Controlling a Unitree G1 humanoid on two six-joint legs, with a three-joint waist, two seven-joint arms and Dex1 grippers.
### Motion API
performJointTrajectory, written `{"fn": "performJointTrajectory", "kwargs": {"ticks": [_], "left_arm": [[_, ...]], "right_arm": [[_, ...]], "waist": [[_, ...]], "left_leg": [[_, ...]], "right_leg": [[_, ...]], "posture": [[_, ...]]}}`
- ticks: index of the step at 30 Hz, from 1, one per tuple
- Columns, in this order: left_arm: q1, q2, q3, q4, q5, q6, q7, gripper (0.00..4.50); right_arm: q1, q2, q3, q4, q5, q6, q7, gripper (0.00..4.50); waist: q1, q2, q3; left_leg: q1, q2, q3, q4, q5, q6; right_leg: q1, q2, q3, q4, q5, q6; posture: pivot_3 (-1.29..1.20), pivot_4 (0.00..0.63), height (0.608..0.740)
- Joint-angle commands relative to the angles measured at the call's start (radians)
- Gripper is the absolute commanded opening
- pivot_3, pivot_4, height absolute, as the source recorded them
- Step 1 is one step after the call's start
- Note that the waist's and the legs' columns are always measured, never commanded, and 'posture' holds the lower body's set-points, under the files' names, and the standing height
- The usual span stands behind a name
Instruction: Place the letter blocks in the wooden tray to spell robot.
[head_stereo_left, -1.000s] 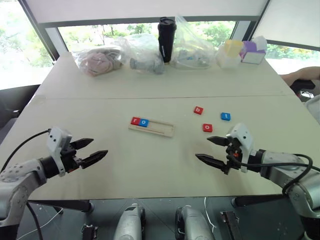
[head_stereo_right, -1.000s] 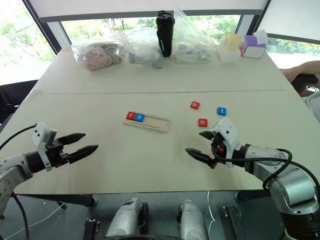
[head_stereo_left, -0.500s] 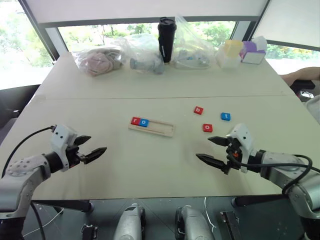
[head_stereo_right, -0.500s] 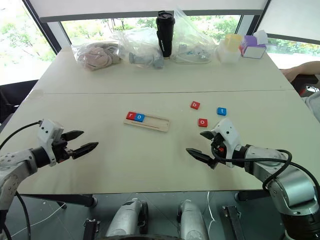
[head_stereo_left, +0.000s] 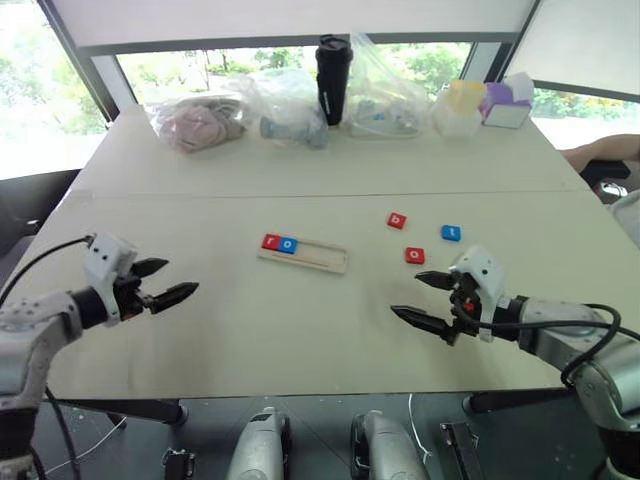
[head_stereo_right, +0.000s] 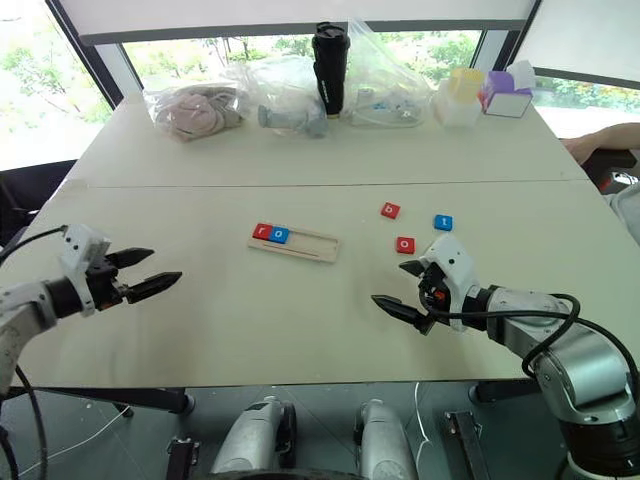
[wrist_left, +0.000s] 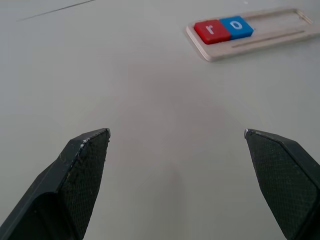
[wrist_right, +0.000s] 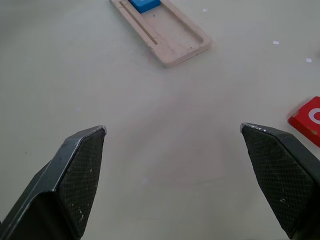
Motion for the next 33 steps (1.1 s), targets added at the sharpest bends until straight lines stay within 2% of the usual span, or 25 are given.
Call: {"fn": "performJointTrajectory", "kwargs": {"ticks": [1,3,8,11,14,23,33], "left_arm": [[-0.163,0.041,-0.091,0.165,0.087,-0.154,-0.132,4.50],[-0.283,0.036,-0.157,0.291,0.132,-0.226,-0.211,4.50],[-0.703,-0.111,-0.381,0.806,0.342,-0.474,-0.390,4.50],[-0.840,-0.190,-0.444,1.034,0.433,-0.581,-0.406,4.50],[-0.920,-0.254,-0.482,1.184,0.509,-0.643,-0.368,4.50],[-0.983,-0.377,-0.503,1.313,0.646,-0.674,-0.255,4.50],[-0.992,-0.485,-0.520,1.324,0.711,-0.700,-0.298,4.50]], "right_arm": [[-0.094,0.004,0.006,-0.031,0.068,0.059,0.002,4.46],[-0.144,0.017,0.026,-0.038,0.088,0.087,-0.004,4.46],[-0.219,0.063,0.104,-0.049,0.056,0.084,-0.048,4.46],[-0.194,0.077,0.100,-0.079,0.052,0.085,-0.090,4.46],[-0.144,0.092,0.079,-0.133,0.058,0.097,-0.143,4.46],[0.023,0.137,-0.016,-0.324,0.110,0.166,-0.298,4.46],[0.155,0.165,-0.085,-0.444,0.162,0.200,-0.415,4.46]], "waist": [[0.000,0.000,0.000],[-0.001,0.000,0.000],[0.008,-0.003,-0.001],[0.013,-0.004,-0.001],[0.010,-0.006,0.000],[0.025,-0.007,-0.001],[0.026,-0.008,-0.002]], "left_leg": [[0.000,0.000,0.000,0.000,0.000,0.000],[0.001,0.000,0.000,0.000,0.000,0.000],[-0.001,-0.001,0.001,0.001,0.000,0.001],[-0.002,-0.001,0.003,0.001,0.000,0.002],[-0.003,-0.001,0.003,0.001,-0.001,0.003],[-0.002,-0.001,0.002,0.003,-0.001,0.003],[-0.002,-0.002,0.000,0.010,-0.002,0.006]], "right_leg": [[0.000,0.000,0.000,0.000,0.000,0.000],[0.001,0.000,0.000,0.000,0.000,0.000],[0.001,0.001,0.000,0.000,0.002,0.005],[0.001,0.001,0.001,-0.001,0.003,0.009],[0.000,0.001,0.001,-0.001,0.004,0.011],[0.001,0.001,0.001,0.000,0.004,0.010],[0.006,-0.002,0.001,0.000,0.002,0.007]], "posture": [[0.00,0.150,0.740],[0.00,0.150,0.740],[0.00,0.150,0.740],[0.00,0.150,0.740],[0.00,0.150,0.740],[0.00,0.150,0.740],[0.00,0.150,0.740]]}}
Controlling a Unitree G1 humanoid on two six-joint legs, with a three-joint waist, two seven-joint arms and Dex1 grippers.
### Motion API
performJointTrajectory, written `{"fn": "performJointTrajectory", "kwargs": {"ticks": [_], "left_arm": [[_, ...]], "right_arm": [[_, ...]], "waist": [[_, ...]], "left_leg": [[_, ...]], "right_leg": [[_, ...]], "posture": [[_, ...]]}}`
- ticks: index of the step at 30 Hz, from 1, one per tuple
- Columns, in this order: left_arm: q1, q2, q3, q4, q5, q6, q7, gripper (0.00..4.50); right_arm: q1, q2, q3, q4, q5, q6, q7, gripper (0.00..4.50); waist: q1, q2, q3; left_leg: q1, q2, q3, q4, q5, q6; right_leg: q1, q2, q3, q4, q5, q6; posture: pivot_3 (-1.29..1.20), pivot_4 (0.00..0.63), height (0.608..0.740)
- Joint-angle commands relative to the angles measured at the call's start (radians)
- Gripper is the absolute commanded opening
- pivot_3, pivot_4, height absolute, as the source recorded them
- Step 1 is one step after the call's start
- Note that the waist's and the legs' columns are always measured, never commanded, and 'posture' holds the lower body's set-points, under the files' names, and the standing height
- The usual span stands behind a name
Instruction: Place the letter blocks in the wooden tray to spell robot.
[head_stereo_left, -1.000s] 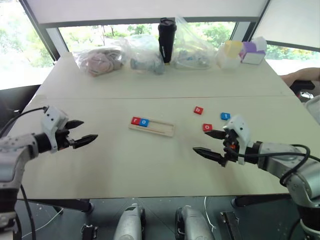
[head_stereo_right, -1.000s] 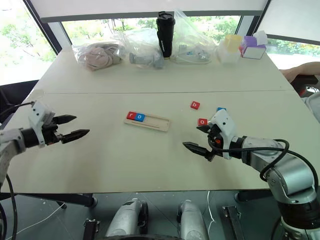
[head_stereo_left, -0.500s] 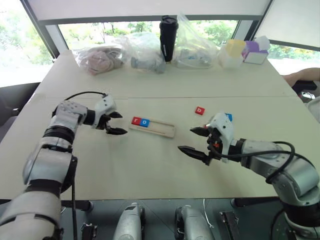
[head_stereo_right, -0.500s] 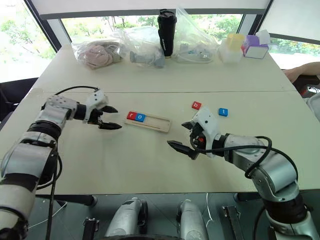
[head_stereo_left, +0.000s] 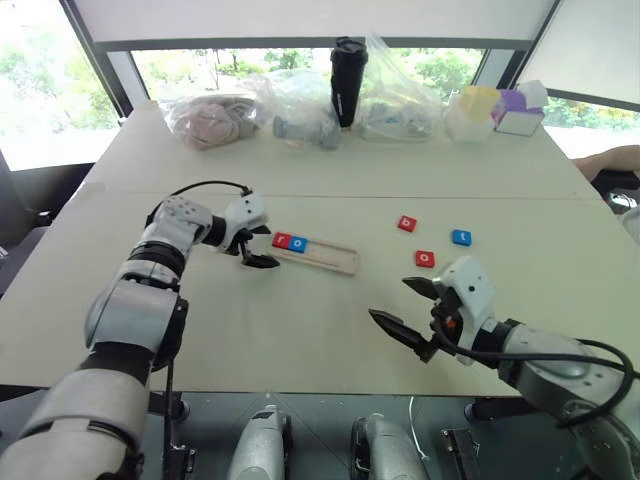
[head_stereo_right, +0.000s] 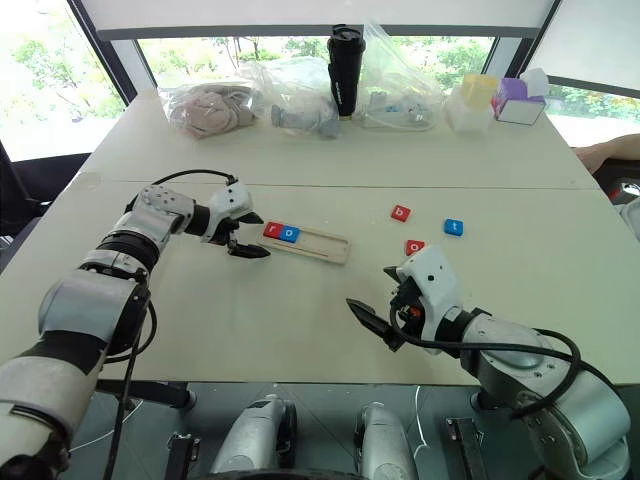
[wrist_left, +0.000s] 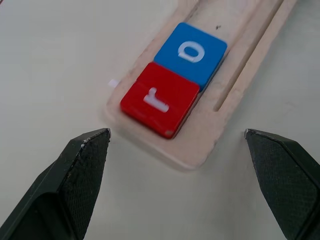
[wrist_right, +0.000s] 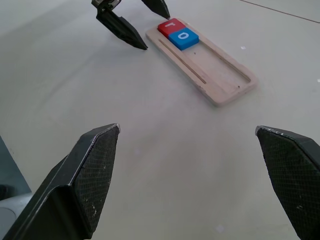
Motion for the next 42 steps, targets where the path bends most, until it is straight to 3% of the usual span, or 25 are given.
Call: {"fn": "performJointTrajectory", "kwargs": {"ticks": [1,10,13,19,27,30,36,42], "left_arm": [[0.010,-0.035,-0.036,0.015,0.061,-0.021,-0.005,4.50],[0.026,-0.044,-0.076,0.021,0.142,-0.032,-0.063,4.50],[0.030,-0.039,-0.081,0.018,0.150,-0.046,-0.091,3.67],[0.033,-0.022,-0.079,0.011,0.153,-0.063,-0.115,0.96],[0.020,-0.010,-0.051,0.009,0.122,-0.038,-0.138,0.96],[0.014,0.008,-0.052,0.007,0.124,-0.043,-0.158,1.80],[-0.014,0.017,-0.019,0.004,0.097,-0.049,-0.154,4.38],[-0.039,-0.008,-0.010,0.003,0.104,-0.089,-0.046,4.45]], "right_arm": [[0.013,0.009,-0.029,-0.054,0.023,-0.003,-0.034,4.46],[0.021,0.025,-0.008,-0.064,0.035,-0.009,-0.098,4.46],[0.015,0.027,-0.003,-0.054,0.031,-0.015,-0.104,4.50],[-0.015,0.031,0.023,-0.018,0.016,-0.032,-0.102,4.50],[-0.046,0.026,0.053,0.030,-0.008,-0.057,-0.090,4.50],[-0.041,0.022,0.054,0.036,-0.016,-0.067,-0.082,4.50],[-0.035,0.030,0.065,0.038,-0.032,-0.082,-0.077,4.50],[-0.017,0.044,0.071,0.027,-0.041,-0.095,-0.090,4.50]], "waist": [[0.000,0.000,0.000],[-0.003,-0.001,-0.007],[-0.004,-0.001,-0.009],[-0.005,0.000,-0.014],[-0.006,0.000,-0.014],[-0.009,0.000,-0.014],[-0.018,0.000,-0.014],[-0.017,0.000,-0.013]], "left_leg": [[0.000,0.000,0.000,0.001,0.000,0.000],[0.000,0.000,0.000,0.003,-0.001,0.002],[0.000,0.000,0.000,0.003,-0.002,0.002],[0.001,0.001,0.000,0.003,-0.002,0.002],[0.001,0.001,0.000,0.004,-0.002,0.002],[0.001,0.001,0.001,0.004,-0.002,0.002],[0.000,0.002,0.001,0.004,-0.002,0.002],[0.000,0.002,0.001,0.004,-0.002,0.002]], "right_leg": [[0.000,0.000,0.000,0.000,0.000,0.000],[0.002,-0.001,0.000,0.000,0.000,0.000],[0.001,-0.001,0.000,0.000,0.000,0.000],[0.001,-0.001,0.000,0.000,0.001,-0.001],[0.001,0.000,0.000,0.000,0.001,-0.002],[0.001,0.000,0.000,0.000,0.001,-0.002],[0.000,0.000,0.000,0.000,0.001,-0.002],[0.000,0.000,0.000,0.000,0.001,-0.002]], "posture": [[0.00,0.150,0.740],[0.00,0.150,0.740],[0.00,0.150,0.740],[0.00,0.150,0.740],[0.00,0.150,0.740],[0.00,0.150,0.740],[0.00,0.150,0.740],[0.00,0.150,0.740]]}}
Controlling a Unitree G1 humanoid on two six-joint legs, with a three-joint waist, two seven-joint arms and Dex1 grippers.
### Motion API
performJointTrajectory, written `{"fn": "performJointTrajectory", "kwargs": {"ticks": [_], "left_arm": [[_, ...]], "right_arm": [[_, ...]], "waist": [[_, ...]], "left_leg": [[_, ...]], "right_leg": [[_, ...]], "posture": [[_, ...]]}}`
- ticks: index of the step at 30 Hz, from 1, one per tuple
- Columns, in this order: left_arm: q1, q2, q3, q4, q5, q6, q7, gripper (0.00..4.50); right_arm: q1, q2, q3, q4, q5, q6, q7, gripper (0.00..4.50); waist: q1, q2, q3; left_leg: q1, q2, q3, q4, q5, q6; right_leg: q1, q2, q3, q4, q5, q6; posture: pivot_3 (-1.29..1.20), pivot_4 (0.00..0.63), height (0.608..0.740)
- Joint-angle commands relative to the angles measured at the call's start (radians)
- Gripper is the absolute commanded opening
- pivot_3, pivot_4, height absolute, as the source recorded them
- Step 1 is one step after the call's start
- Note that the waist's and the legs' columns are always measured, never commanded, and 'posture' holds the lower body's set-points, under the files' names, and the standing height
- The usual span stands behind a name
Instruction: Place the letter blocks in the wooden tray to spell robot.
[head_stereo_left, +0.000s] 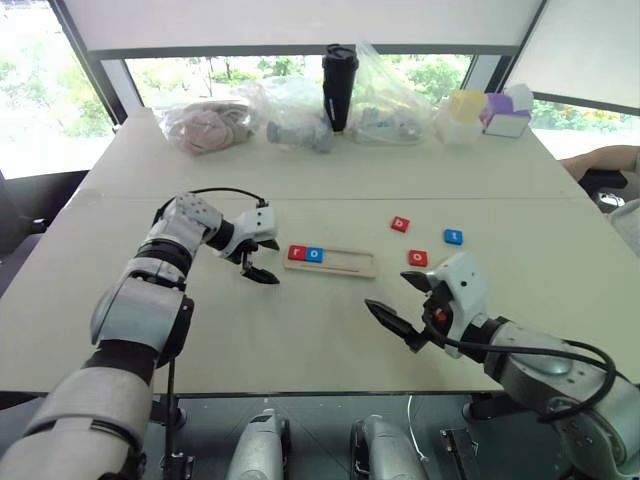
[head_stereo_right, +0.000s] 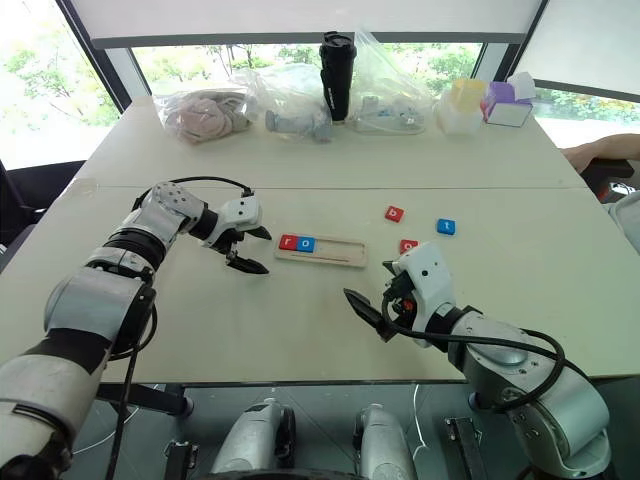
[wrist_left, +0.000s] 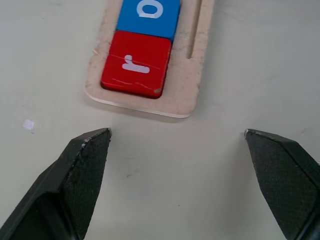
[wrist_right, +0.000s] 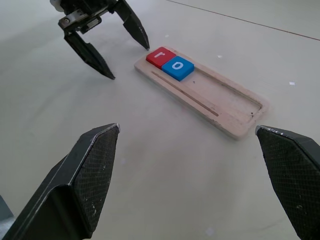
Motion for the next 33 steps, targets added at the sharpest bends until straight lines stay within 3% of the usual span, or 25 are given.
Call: {"fn": "performJointTrajectory", "kwargs": {"ticks": [1,20,26,33], "left_arm": [[-0.024,-0.009,0.006,0.004,0.012,-0.026,0.070,4.45],[-0.016,-0.155,-0.051,0.032,0.091,0.022,0.140,4.45],[0.003,-0.155,-0.059,0.030,0.099,0.014,0.137,2.60],[0.004,-0.152,-0.010,0.018,0.053,-0.006,0.111,2.52]], "right_arm": [[0.006,0.008,-0.004,-0.030,-0.007,-0.022,-0.008,4.50],[0.128,0.057,-0.012,-0.141,-0.002,-0.004,-0.130,4.50],[0.129,0.057,-0.010,-0.137,-0.005,-0.011,-0.143,4.50],[0.099,0.050,-0.002,-0.107,-0.012,-0.016,-0.131,4.50]], "waist": [[0.003,0.000,0.000],[0.016,0.000,0.000],[0.017,0.000,-0.001],[0.016,0.000,-0.001]], "left_leg": [[0.000,0.000,0.000,0.000,0.000,0.000],[0.000,-0.002,0.001,0.000,0.000,0.001],[0.001,-0.001,0.000,0.000,0.000,0.001],[0.001,-0.001,-0.001,0.000,0.000,0.002]], "right_leg": [[0.000,0.000,0.000,0.000,0.000,0.000],[0.001,-0.003,0.000,-0.001,0.000,0.001],[0.003,-0.004,-0.001,-0.001,-0.002,0.003],[0.003,-0.006,-0.001,-0.001,-0.002,0.003]], "posture": [[0.00,0.150,0.740],[0.00,0.150,0.740],[0.00,0.150,0.740],[0.00,0.150,0.740]]}}
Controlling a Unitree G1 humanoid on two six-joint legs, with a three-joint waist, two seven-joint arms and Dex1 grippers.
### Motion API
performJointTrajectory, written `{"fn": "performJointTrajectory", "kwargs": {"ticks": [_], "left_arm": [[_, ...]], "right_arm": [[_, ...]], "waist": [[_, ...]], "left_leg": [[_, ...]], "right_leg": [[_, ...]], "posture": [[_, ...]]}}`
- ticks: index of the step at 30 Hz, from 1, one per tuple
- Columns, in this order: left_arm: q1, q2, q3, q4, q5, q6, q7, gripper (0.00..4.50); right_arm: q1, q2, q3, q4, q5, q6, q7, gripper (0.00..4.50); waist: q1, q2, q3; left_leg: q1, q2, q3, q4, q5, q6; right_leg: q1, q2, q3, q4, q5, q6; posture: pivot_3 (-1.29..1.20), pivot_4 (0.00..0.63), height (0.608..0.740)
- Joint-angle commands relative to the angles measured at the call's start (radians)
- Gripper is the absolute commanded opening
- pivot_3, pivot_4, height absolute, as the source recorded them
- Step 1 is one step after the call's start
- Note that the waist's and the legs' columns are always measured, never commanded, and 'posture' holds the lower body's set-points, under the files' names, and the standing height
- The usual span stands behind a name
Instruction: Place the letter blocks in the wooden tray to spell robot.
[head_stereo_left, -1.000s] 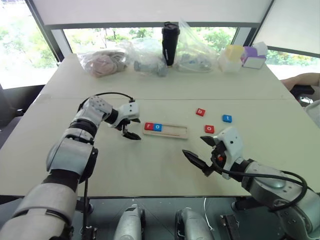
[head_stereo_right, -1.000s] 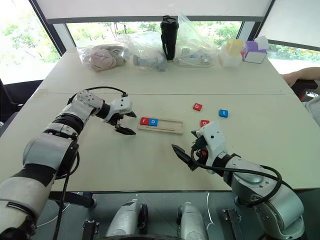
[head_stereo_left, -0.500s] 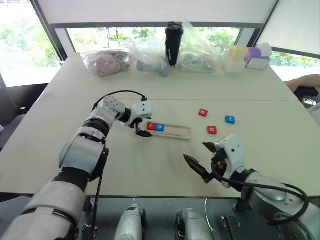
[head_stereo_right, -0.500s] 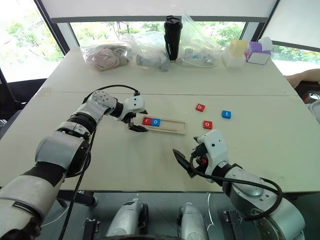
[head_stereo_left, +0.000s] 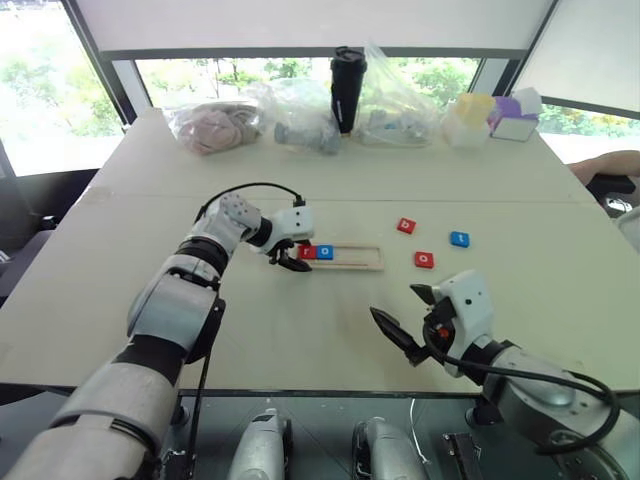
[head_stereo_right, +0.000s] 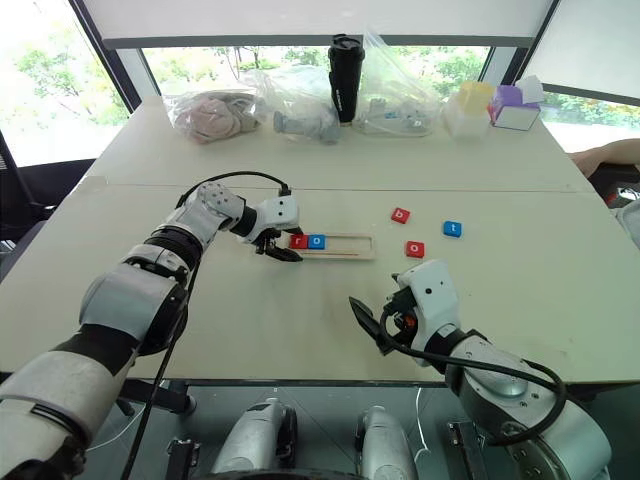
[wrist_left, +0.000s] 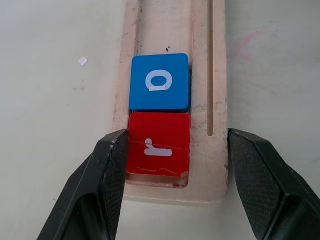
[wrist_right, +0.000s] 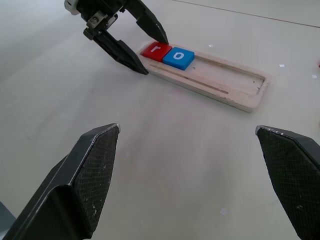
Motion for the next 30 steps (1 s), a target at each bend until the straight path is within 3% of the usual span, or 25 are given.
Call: {"fn": "performJointTrajectory", "kwargs": {"ticks": [1,12,24,30], "left_arm": [[0.032,-0.004,0.023,0.015,-0.032,-0.005,-0.059,2.52],[0.130,0.048,0.071,-0.116,-0.149,-0.125,-0.271,2.52],[0.364,0.147,-0.017,-0.469,-0.110,-0.102,-0.164,2.52],[0.464,0.227,-0.029,-0.730,-0.158,0.075,-0.182,2.52]], "right_arm": [[-0.028,-0.004,-0.005,0.003,-0.009,-0.019,0.013,4.50],[-0.128,-0.040,0.001,0.132,-0.044,-0.054,0.112,4.50],[-0.136,-0.045,0.004,0.206,-0.095,-0.102,0.179,4.50],[-0.135,-0.026,0.021,0.229,-0.120,-0.127,0.190,4.50]], "waist": [[-0.001,0.000,0.000],[-0.003,0.000,0.001],[-0.013,0.000,0.001],[-0.039,0.001,0.000]], "left_leg": [[0.000,0.000,0.000,0.000,0.000,0.000],[-0.003,-0.002,0.004,-0.001,-0.003,0.006],[-0.002,-0.001,0.004,-0.001,-0.003,0.006],[0.000,0.000,0.002,-0.001,-0.003,0.006]], "right_leg": [[0.000,0.000,0.000,0.000,0.000,0.000],[-0.004,0.000,0.000,0.000,0.000,-0.001],[-0.003,0.001,0.000,0.000,0.000,-0.001],[-0.002,0.002,0.000,0.001,0.000,-0.001]], "posture": [[0.00,0.150,0.740],[0.00,0.150,0.740],[0.00,0.150,0.740],[0.00,0.150,0.740]]}}
